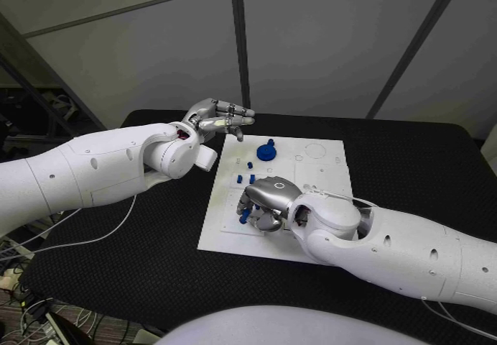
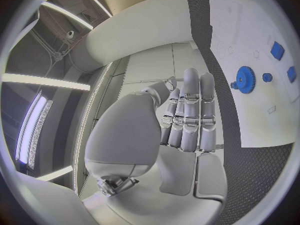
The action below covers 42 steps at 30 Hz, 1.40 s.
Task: Assemble the parts on the task board
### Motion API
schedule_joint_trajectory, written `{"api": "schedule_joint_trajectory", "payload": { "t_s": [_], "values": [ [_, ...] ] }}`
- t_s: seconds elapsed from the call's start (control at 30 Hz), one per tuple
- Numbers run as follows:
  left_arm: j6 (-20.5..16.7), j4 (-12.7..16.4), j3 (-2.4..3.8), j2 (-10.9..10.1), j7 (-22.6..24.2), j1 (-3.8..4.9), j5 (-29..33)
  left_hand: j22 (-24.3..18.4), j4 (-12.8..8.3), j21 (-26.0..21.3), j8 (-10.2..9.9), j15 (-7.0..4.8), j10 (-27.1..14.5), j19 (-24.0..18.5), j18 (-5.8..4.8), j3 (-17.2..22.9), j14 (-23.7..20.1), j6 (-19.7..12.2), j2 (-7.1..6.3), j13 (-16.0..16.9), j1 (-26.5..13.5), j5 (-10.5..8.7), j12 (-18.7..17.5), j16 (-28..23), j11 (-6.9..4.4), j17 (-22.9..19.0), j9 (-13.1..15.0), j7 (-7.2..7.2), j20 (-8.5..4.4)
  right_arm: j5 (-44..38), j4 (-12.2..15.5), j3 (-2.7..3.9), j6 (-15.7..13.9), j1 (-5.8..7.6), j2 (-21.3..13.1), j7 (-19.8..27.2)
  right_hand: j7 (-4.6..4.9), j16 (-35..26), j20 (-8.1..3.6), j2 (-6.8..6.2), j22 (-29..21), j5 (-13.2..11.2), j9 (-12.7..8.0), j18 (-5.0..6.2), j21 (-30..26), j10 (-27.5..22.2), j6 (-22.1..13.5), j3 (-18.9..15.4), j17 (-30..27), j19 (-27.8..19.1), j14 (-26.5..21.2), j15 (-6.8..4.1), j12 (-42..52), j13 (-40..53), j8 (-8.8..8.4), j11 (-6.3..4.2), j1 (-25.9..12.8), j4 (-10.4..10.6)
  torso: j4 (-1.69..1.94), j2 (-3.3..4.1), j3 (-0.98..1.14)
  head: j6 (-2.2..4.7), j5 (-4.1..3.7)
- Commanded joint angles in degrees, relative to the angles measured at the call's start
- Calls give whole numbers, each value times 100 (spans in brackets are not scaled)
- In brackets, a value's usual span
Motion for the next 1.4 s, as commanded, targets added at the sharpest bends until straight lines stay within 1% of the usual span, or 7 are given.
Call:
{"api": "schedule_joint_trajectory", "payload": {
  "t_s": [0.03, 0.77, 0.9, 1.07, 1.17, 1.27, 1.4],
  "values": [
    [66, 5, 5, -2, -7, 8, 21, -8, -3, -32, -29, 8, -27, -30, -62, -19, -21, 3, 43, -2, -26, -23, -30, -25, 11, -9, -6, 17, 23, -97, 5, -4, -224, 4, 9, 84, -7, -46, 79, -172, 920, -141, -37, 71, -112, -169, -166, 11, -63, 210, -14, 51, -7, -34, -21, 40, -60, 5, 1, -3, -2, 2, 2],
    [82, 5, 4, -18, -55, 8, 21, -10, -4, -36, -33, 9, -31, -30, -63, -24, -22, -1, 39, -2, -30, -27, -32, -29, 12, -9, -7, 17, 24, 0, 107, -9, -321, 4, -61, 187, -141, -217, 193, -449, 647, -244, -189, 162, -496, -681, -760, -36, -390, 55, -79, 142, 12, -154, -16, 157, -129, 76, 2, 2, 4, -8, 23],
    [85, 3, 4, -22, -61, 8, 21, -10, -4, -36, -33, 9, -31, -30, -63, -24, -22, -1, 39, -2, -30, -27, -32, -29, 12, -9, -7, 17, 24, 8, 223, -10, -409, 3, -172, 159, -183, -333, 214, -479, 516, -441, -231, 201, -680, -892, -892, -219, -570, -15, -118, 160, 2, -201, -7, 186, -94, 108, 2, -3, 3, -6, 16],
    [87, 0, 4, -28, -62, 8, 21, -12, -6, -40, -37, 10, -37, -31, -63, -29, -24, -7, 35, -3, -30, -31, -35, -34, 13, -9, -9, 17, 25, 27, 530, -7, -649, 3, -551, 115, -138, -370, 230, -438, 493, -476, -237, 206, -714, -991, -849, -365, -637, -14, -116, 177, 20, -236, 17, 202, 1, 140, -2, -11, 5, 14, -11],
    [85, -2, 4, -38, -58, 7, 21, -12, -6, -40, -37, 10, -37, -31, -63, -29, -24, -7, 35, -3, -30, -31, -35, -34, 13, -9, -9, 17, 25, 295, 824, 2, -996, 7, -985, 111, 25, -448, 216, -406, 432, -470, -209, 227, -802, -744, -642, -434, -769, -41, -136, 150, 133, -207, 85, 150, -17, 219, -13, -20, -3, 45, -65],
    [88, -3, 3, -56, -53, 7, 21, -13, -7, -41, -38, 10, -38, -32, -63, -29, -25, -8, 36, -3, -29, -32, -35, -36, 13, -9, -9, 16, 25, 942, 1072, 174, -1374, 18, -1476, 44, 58, -346, 179, -446, 519, -499, -174, 198, -685, -143, -408, -660, -611, 20, -76, 95, 401, -93, 153, 50, -495, 633, -42, -43, -9, 65, -158],
    [48, -4, -1, -76, 2, 5, 21, -17, -7, -49, -37, 10, -19, -33, -62, -27, -26, -4, 55, 1, -24, -32, -25, -44, 3, -9, -8, -4, 26, 1760, 1300, 397, -1598, 26, -2105, -288, -225, 260, -47, -582, 990, -509, -21, 48, -41, 1079, 16, -995, 303, 303, 156, -173, 1131, 349, 333, -294, -844, 1046, -102, -85, -14, 82, -284]
  ]
}}
